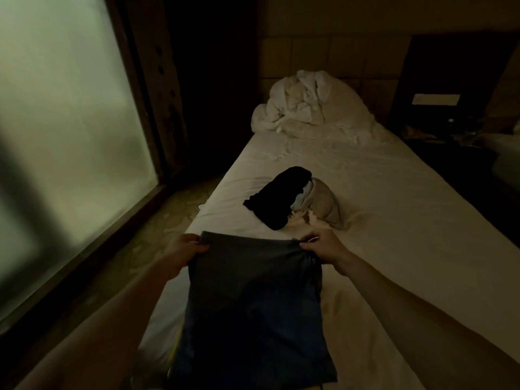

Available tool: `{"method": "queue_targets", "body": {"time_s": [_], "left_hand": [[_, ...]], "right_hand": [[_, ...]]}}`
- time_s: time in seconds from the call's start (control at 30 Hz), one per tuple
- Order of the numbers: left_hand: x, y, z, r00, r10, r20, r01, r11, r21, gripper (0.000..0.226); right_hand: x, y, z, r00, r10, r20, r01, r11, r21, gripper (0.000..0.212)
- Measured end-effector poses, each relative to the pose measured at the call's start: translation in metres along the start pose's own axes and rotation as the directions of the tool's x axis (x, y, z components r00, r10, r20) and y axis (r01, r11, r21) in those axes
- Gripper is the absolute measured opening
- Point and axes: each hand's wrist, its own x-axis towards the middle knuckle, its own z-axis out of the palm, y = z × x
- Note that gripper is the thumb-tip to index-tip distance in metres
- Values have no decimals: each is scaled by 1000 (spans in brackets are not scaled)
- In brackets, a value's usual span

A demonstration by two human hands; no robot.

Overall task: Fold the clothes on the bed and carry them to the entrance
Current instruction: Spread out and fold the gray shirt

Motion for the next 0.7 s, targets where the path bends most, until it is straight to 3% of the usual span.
{"method": "queue_targets", "body": {"time_s": [0.17,0.27,0.37,0.5,0.7], "left_hand": [[50,-22,23,989,114,-95,-104,989,108,17],[69,-31,27,986,124,-112,-104,980,172,34],[78,-26,35,966,246,-79,-211,927,311,47],[88,0,58,864,502,-44,-383,710,590,39],[99,46,126,734,651,195,-562,421,712,43]], "right_hand": [[38,30,16,997,-44,-67,30,980,-195,10],[51,46,24,998,-15,-67,0,974,-225,9],[60,56,24,997,18,-74,-33,977,-212,10],[73,66,4,992,35,-122,-64,968,-242,15],[92,67,-38,986,-17,-163,-61,887,-459,43]]}}
